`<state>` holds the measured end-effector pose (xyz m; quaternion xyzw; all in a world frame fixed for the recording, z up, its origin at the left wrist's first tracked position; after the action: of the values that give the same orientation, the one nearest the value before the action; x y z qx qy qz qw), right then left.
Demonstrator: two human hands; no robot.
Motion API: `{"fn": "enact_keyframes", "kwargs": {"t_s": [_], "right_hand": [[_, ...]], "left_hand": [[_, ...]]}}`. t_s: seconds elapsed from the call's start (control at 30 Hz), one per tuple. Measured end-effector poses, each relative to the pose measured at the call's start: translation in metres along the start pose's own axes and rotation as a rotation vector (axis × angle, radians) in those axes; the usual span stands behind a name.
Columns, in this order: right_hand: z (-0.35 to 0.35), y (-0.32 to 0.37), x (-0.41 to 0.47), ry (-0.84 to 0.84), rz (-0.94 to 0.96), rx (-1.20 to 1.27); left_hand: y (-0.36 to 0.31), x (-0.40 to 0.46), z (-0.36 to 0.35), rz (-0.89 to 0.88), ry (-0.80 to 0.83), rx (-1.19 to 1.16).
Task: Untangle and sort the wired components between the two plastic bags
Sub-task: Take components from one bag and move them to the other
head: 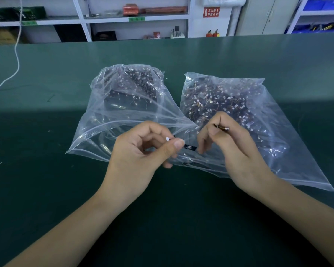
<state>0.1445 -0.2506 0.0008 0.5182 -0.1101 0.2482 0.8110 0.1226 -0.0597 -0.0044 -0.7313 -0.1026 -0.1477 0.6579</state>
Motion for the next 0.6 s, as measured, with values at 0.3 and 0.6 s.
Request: {"fn": "enact_keyframes", "kwargs": {"t_s": [0.3,0.6], "right_hand": [[0.000,0.004,0.000,-0.109,0.047,0.074],[-0.001,0.008,0.002,-0.085,0.036,0.035]], "left_hand": [[0.008,-0.002,-0.004,0.058,0.026,-0.055],[0.012,-0.001,0.000,0.040,0.021,0.162]]}}
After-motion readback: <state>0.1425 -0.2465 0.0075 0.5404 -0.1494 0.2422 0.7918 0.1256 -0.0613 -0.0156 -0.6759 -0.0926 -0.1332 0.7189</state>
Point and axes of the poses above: each hand's wrist, its own x-axis towards the middle knuckle, its own z-axis out of the back of the hand, y = z × x, the point moved 7 cm from there along x, towards the middle knuckle, and after that the axes turned 9 degrees about -x, right-handed, at the moved point
